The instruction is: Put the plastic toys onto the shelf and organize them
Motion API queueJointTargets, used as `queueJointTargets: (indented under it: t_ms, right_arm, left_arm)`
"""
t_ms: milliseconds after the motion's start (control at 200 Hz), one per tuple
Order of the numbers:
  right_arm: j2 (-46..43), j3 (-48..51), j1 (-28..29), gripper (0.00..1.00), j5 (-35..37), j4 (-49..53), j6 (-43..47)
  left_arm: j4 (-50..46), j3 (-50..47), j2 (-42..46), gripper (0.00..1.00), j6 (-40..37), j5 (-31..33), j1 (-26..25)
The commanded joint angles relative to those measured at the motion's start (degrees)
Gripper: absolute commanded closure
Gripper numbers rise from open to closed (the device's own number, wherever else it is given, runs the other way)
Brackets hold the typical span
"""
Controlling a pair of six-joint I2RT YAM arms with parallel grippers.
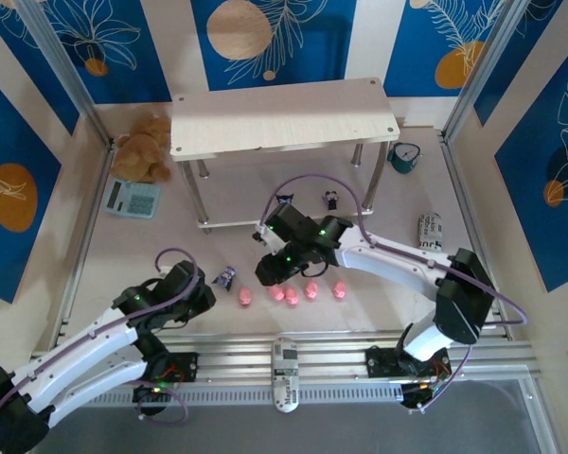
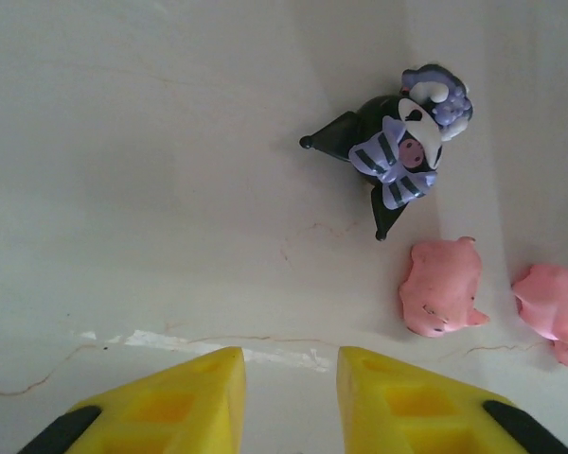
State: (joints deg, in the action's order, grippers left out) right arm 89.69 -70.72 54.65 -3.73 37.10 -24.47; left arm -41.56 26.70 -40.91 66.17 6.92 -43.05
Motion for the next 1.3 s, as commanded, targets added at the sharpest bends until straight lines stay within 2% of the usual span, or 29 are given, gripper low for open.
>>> queueJointTargets:
  t_ms: [0,155,475,780,1296]
  right_arm:
    - [4.1,-3.8,0.5,0.78,0.1,-3.0,-3.1]
    - [10.6,-8.6,1.7,0.8,2.4,-4.0,-3.0]
    - [20.3,-17.2,2.6,0.84,4.3,-3.2,-1.8]
    - [28.0,-22.7,3.3,0.83,6.3,-2.7,-1.2]
    - [36.3,-30.6,3.6,0.83,8.3,0.9,0.2]
  left_arm:
    - [3.1,-0.9,-1.4,0.68,1.5,0.6,-0.7]
    - [9.0,-3.8,-5.8,0.6,2.6,0.5,-0.7]
    - [15.2,-2.7,-15.1,0.59,0.1,3.7,-0.7]
    - [15.8,-3.9,-15.1,0.51,-0.2,6.6,-0.1]
    - [17.0,-7.1,-15.5,0.48,-1.4,7.3,2.7]
